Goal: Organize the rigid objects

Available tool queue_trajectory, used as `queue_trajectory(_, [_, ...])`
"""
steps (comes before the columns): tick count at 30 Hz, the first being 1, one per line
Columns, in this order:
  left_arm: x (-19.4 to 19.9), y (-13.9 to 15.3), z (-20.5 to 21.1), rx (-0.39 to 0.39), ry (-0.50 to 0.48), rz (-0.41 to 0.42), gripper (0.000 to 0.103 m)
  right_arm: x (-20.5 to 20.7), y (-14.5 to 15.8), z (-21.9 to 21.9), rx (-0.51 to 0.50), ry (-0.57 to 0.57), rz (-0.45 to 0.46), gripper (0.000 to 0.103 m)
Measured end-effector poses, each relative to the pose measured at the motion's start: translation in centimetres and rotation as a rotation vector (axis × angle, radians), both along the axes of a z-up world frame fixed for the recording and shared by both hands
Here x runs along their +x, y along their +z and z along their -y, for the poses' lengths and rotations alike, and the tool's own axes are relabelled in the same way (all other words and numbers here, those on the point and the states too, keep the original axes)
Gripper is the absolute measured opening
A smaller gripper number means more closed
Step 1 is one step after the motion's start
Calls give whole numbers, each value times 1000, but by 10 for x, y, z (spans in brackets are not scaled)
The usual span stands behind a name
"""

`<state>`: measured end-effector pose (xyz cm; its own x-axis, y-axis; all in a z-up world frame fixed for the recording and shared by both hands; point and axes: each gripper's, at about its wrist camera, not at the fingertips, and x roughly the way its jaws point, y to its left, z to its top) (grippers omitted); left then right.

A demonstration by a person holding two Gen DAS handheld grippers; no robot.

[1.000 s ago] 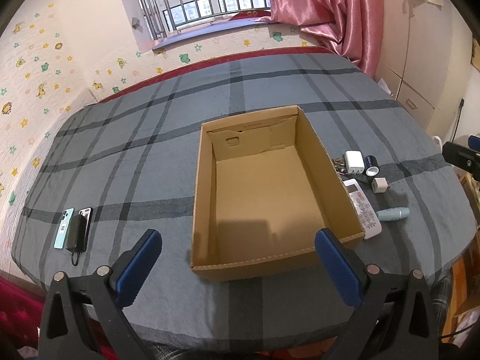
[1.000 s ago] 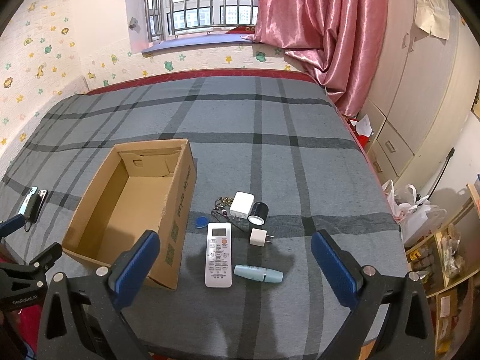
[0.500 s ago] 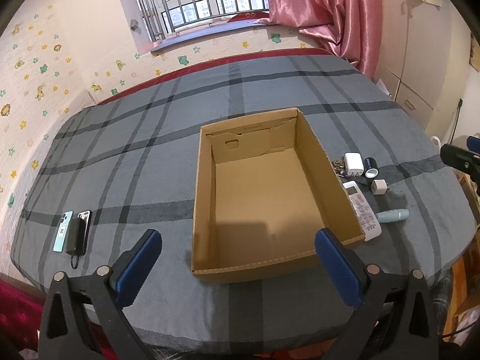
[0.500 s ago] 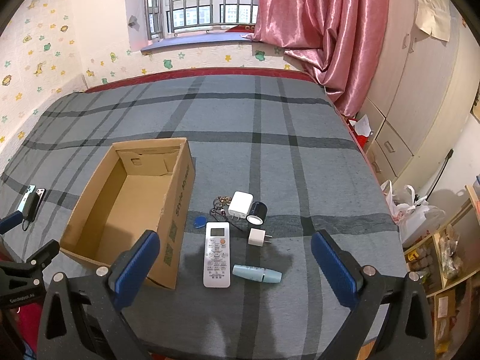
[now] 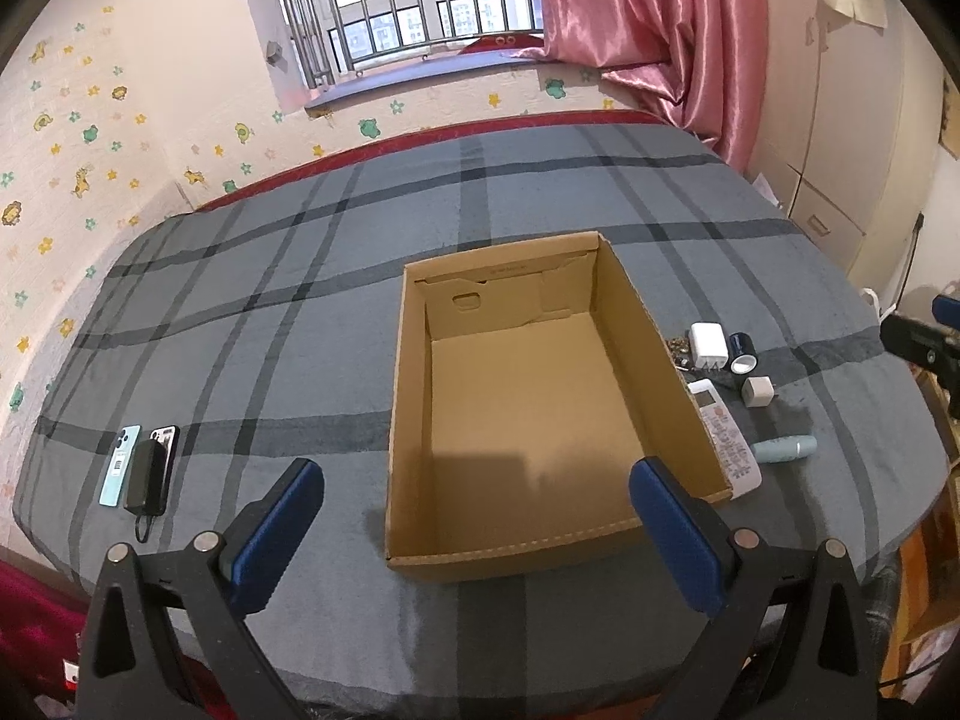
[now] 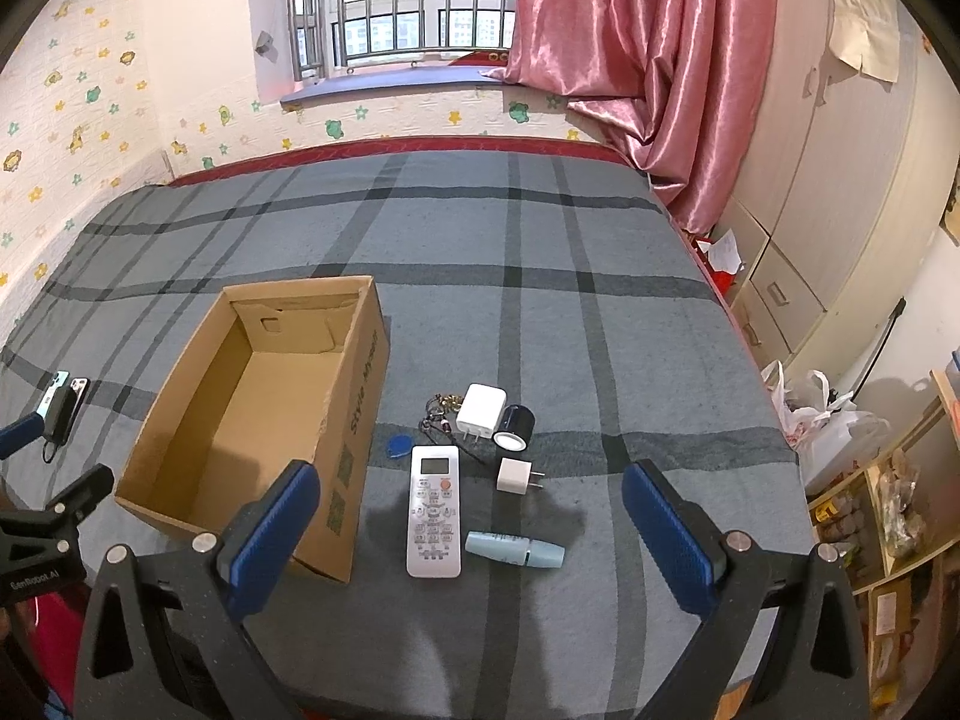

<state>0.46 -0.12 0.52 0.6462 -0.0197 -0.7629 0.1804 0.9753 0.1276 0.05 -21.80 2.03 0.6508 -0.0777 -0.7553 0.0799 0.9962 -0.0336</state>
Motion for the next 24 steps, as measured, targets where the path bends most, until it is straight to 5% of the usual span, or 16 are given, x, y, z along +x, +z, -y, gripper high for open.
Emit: queue_trajectory(24, [38,-20,-16,26,-17,98,103,3,-11,2,-7,3,-19,103])
